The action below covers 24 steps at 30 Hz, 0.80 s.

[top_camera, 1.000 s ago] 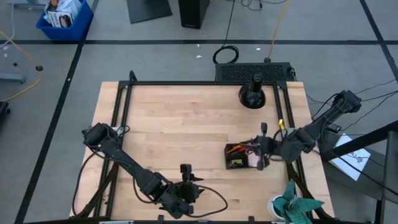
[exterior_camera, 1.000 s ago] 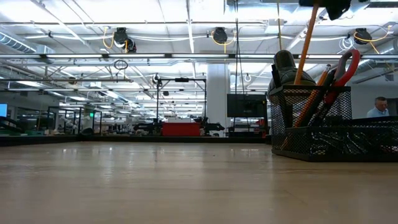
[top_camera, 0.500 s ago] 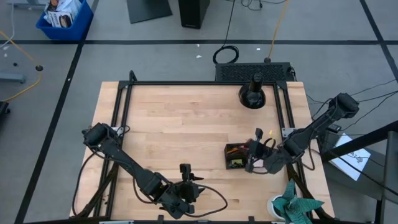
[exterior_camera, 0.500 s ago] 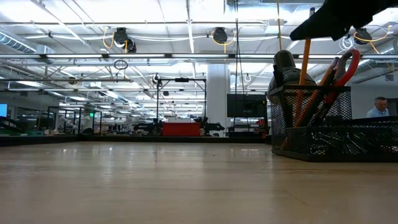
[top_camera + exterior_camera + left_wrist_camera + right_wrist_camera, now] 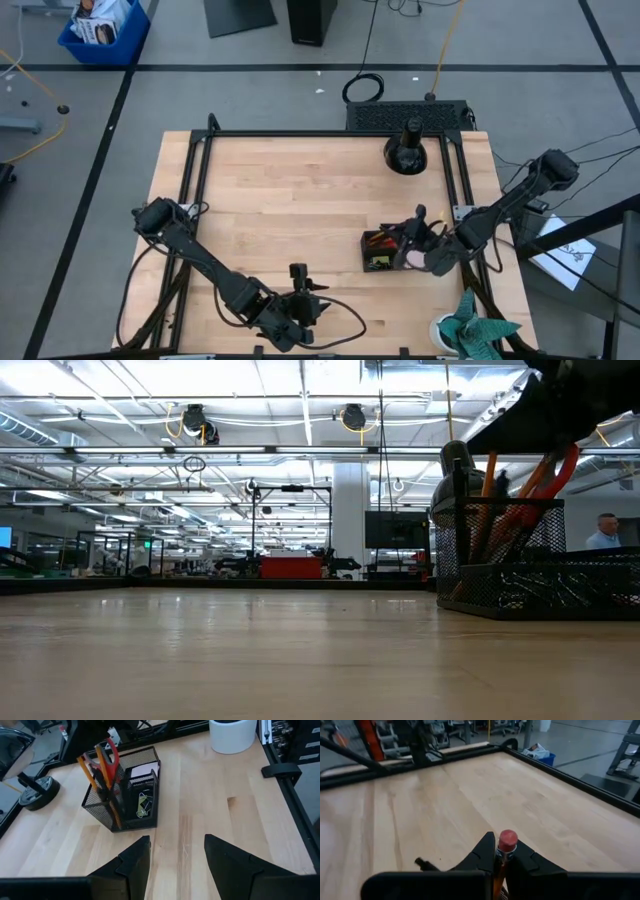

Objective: Pick and place office supplies into organizer
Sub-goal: Put the yellow pencil into the black desk organizer

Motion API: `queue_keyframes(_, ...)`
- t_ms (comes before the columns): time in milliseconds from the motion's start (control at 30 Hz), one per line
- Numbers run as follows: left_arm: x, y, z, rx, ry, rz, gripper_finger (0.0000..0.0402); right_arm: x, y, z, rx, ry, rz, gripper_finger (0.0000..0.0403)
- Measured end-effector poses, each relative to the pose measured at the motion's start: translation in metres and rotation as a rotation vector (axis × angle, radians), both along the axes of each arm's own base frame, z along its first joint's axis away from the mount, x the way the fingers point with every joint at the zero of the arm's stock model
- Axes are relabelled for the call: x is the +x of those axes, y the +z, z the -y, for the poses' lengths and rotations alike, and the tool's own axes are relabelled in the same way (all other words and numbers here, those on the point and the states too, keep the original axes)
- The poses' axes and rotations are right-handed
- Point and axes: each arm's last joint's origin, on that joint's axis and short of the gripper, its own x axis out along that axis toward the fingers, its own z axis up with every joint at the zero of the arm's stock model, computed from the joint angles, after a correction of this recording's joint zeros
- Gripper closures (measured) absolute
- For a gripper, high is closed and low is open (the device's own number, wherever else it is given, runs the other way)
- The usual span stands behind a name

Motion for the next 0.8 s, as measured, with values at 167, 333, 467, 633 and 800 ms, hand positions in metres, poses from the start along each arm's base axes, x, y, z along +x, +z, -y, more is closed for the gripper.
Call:
queue_keyframes(167,0.0,0.0,0.0,0.004,0.004,0.003,0.0208,-0.004,-0.005,0.003,0.021,0.005,0.028,0.0393)
queue_keyframes(333,0.0,0.0,0.0,0.0,0.007,0.004,0.0208,-0.006,-0.011,0.005,0.04,-0.001,0.042,0.0384)
queue_keyframes(467,0.0,0.0,0.0,-0.003,0.009,0.005,0.0208,-0.007,-0.014,0.005,0.046,0.002,0.04,0.0371)
queue_keyframes(633,0.0,0.0,0.0,-0.012,0.014,0.008,0.0208,-0.01,-0.021,0.006,0.083,0.021,0.021,0.0375)
queue_keyframes(800,0.0,0.0,0.0,-0.015,0.014,0.011,0.0208,-0.012,-0.025,0.007,0.104,0.034,0.009,0.0389)
